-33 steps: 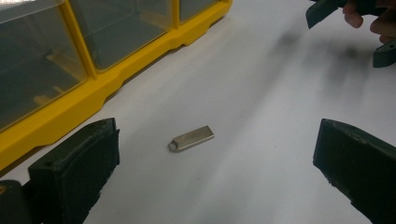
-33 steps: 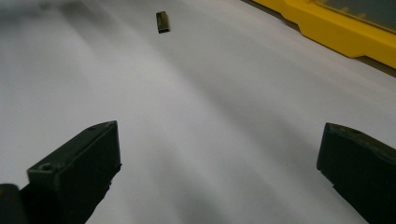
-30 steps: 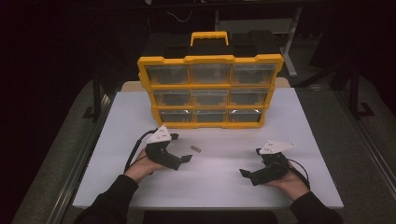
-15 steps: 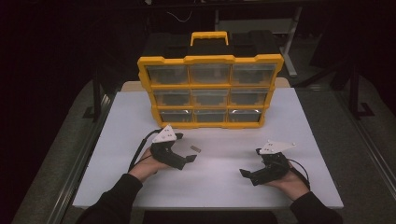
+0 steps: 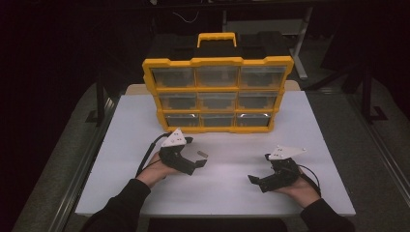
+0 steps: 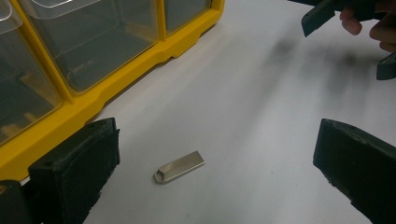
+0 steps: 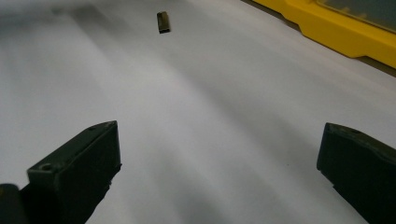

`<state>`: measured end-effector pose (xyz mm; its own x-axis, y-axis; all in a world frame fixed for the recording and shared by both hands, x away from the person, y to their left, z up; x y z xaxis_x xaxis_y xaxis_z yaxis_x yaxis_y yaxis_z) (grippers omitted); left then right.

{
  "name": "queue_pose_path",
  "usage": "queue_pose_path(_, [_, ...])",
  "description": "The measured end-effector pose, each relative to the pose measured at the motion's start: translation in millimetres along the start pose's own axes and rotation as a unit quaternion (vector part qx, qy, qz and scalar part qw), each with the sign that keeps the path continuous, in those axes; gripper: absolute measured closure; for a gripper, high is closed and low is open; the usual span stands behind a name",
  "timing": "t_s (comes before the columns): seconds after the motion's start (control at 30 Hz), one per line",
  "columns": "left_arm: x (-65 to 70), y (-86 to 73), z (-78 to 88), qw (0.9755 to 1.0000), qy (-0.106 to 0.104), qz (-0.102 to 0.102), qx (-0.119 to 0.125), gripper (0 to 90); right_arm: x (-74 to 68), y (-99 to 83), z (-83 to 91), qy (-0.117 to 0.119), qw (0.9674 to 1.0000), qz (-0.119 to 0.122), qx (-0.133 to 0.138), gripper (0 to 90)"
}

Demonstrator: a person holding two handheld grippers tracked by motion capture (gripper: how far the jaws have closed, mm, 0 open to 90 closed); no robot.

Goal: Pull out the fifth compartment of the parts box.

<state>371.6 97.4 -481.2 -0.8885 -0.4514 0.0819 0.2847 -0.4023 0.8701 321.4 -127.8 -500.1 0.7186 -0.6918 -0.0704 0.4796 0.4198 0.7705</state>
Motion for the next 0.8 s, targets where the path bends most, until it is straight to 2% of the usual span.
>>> queue_pose_path(0.8, [-1.4, 12.1, -12.0, 0.9999, -0.005, 0.0, 0.016, 0.0, 0.6, -0.5, -0.2, 0.0, 1.0, -0.001, -0.001, 0.0])
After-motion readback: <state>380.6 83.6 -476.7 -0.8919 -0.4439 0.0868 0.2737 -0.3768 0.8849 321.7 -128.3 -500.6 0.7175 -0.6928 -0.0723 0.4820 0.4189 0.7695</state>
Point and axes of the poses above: each handheld gripper's, and its own axes: z roughly backward along the jaws, y roughly out of its top, x roughly to its right, the point moved 9 cm from there along -z, roughly forward along the jaws, and after that the axes turned 2 degrees about -y, right-handed, at the moved point
